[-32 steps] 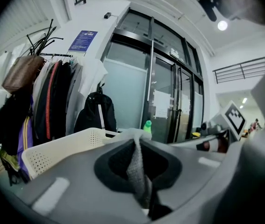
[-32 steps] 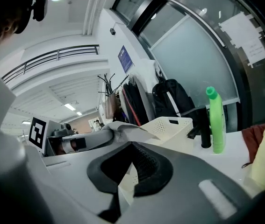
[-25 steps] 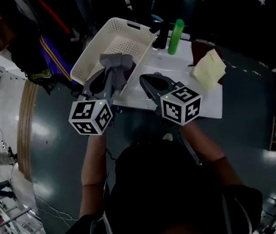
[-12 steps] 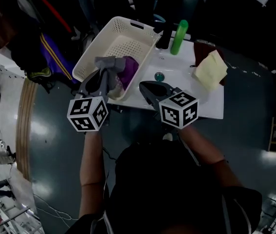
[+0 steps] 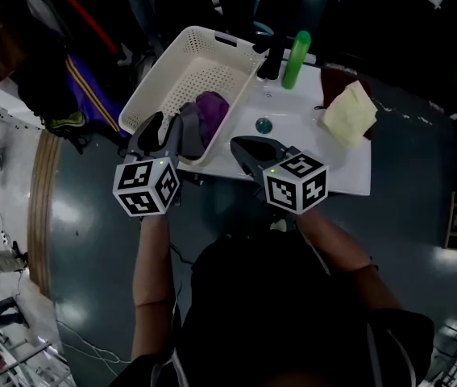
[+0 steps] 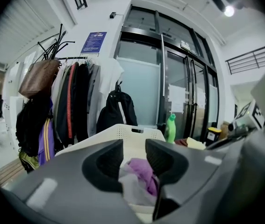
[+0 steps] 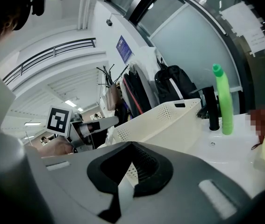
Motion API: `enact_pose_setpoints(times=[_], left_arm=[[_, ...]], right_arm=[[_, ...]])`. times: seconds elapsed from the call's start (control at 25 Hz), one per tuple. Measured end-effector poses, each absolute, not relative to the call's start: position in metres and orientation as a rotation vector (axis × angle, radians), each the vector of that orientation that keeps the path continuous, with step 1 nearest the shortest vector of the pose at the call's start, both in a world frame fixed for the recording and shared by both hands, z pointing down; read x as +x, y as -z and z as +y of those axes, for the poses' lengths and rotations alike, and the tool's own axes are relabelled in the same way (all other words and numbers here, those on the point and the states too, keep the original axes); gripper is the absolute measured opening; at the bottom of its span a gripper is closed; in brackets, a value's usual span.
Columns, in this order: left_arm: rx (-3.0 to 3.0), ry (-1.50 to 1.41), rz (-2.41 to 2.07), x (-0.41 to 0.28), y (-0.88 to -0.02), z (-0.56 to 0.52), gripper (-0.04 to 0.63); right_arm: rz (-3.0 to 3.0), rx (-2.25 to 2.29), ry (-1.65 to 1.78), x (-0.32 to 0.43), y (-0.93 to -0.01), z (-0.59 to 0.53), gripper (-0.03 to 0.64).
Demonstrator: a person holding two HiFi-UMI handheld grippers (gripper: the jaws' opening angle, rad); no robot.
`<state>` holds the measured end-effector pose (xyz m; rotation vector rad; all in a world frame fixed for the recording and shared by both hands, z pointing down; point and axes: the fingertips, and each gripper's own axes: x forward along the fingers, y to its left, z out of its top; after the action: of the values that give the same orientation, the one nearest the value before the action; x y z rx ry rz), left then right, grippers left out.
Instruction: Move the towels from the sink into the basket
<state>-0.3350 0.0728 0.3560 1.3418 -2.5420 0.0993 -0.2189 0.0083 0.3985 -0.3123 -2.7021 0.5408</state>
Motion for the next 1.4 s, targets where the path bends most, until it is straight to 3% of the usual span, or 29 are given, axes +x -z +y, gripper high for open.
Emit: enact_pose_setpoints(times=[0.12,0.24,0.76,1.4], left_arm=[[1.351,-0.087,-2.549,-0.333,-0.354,0.071,0.123],[1.382,-0.053,-2.556,-0.326,-0.348,0.067,0.009],[1.558,0.014,-2.508,-0.285,-0.321,0.026,0.009],[1.934,-0.001,-2.222,-0.185,-0.325,-0.083,0.009]], right_arm=[[-2.705,-0.306,-0.546,-0.218,-0.399,0.005,-0.005],[-2.709,-0.297,-0.551,-0.214,-0.398,0.002,-0.006],[-2.733,-0.211,-0.573,-0.195,-0.398,-0.027,-0.006],[-2.751,0.067,-0.632,-0.137,-0.409,-0.107,-0.005]])
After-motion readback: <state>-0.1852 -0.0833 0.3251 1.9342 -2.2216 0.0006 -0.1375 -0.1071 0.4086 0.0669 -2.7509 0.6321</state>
